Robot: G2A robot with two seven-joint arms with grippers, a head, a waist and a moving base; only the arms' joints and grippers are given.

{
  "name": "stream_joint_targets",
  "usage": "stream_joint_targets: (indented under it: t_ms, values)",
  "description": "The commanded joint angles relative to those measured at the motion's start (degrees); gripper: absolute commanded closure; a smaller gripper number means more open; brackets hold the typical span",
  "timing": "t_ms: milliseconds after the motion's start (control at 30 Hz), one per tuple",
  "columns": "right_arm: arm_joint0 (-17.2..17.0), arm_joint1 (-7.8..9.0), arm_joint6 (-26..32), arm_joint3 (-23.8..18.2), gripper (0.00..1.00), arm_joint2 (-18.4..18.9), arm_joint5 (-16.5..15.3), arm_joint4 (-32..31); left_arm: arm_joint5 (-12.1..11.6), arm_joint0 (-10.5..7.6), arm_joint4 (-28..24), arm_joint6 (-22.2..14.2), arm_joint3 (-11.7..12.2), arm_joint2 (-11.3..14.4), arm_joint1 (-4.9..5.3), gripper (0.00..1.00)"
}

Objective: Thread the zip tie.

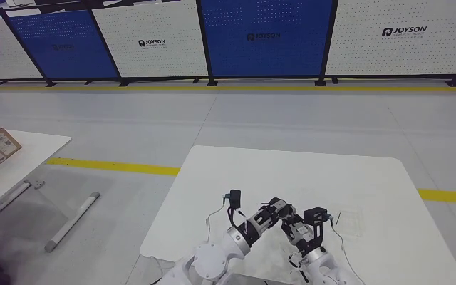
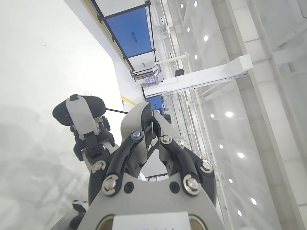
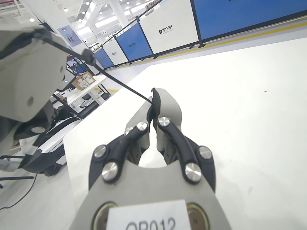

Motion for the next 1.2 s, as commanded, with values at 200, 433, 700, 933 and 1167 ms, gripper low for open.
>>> stream_joint_targets:
  t_ms: [200,433,700,933,1167]
  values:
    - [-0.2,0.03,0.0,-0.1,1.0,0.0,0.0,0.0,-0.5,0.37,0.0,0.0,-0.3,-0.3,0.07,1.0]
    - [-0.9,0.22,-0.3,-0.7,0.0,1.5,-0.7,2.7,3.4,-0.64,-1.4,5.0,1.3,-0.6,-0.37,1.0]
    - [-6.4,1.34,-8.4,-4.6,0.0,9.3,-5.3,8.0,5.1,-4.04,-6.2,7.9,5.5,-2.2,-1.05,1.0]
    - [-13.7,3.26,-15.1,-12.0,0.0,17.6,-6.1,18.2,5.0,-4.64,-9.8,9.0,10.0,-3.4,-1.39,1.0]
    - [-18.9,5.42,-21.7,-16.0,0.0,21.8,-6.1,27.1,1.6,-4.53,-11.8,11.9,14.0,-4.8,-1.72,1.0]
